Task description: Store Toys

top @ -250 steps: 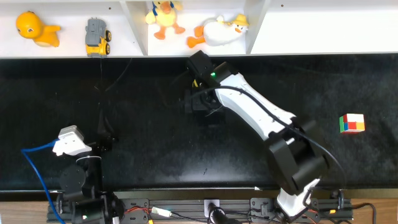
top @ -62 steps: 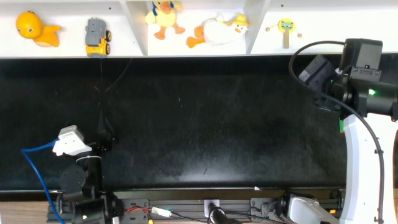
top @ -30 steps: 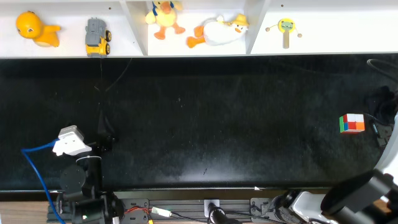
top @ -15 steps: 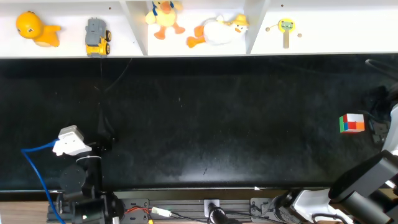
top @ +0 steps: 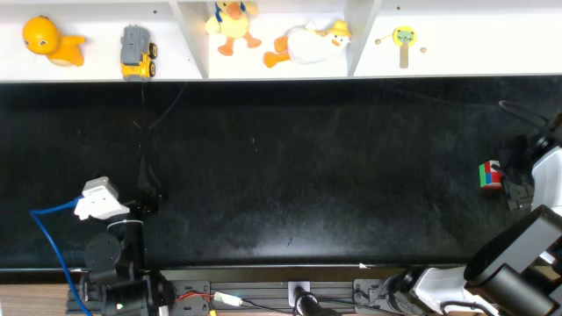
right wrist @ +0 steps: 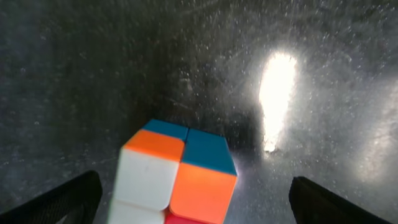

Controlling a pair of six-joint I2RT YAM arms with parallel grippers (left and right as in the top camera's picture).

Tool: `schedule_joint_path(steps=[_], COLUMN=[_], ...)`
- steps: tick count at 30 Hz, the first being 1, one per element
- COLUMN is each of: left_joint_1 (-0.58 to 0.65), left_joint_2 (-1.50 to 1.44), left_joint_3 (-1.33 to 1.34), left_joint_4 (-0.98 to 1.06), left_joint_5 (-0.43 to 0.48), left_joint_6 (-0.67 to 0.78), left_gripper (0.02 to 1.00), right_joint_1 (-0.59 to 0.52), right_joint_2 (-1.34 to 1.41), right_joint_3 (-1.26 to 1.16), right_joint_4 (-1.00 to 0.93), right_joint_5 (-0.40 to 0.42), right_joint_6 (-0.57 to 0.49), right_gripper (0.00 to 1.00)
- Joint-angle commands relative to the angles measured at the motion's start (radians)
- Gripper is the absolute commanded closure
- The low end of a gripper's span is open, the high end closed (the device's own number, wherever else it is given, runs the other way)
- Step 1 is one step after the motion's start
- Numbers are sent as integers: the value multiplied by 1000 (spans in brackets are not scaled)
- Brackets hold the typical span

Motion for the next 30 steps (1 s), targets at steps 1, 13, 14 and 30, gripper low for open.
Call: schedule_joint_path(steps=[1, 13, 14, 30], left_joint_1=[-6, -6, -6, -6], left_joint_2=[-12, -12, -12, -12], left_joint_3=[-4, -4, -4, -4], left_joint_4=[0, 0, 0, 0], left_joint_5=[2, 2, 2, 2], left_joint_6=[-17, -17, -17, -17], left_gripper=[20, 23, 20, 20], right_joint_1=[0, 1, 1, 1], right_joint_2=[5, 5, 5, 5], right_joint_3=[-43, -140, -148, -172], right_joint_4=[37, 182, 193, 226], right_joint_5=[15, 11, 11, 8], right_joint_6=[6, 5, 5, 4], right_gripper=[5, 25, 36, 443])
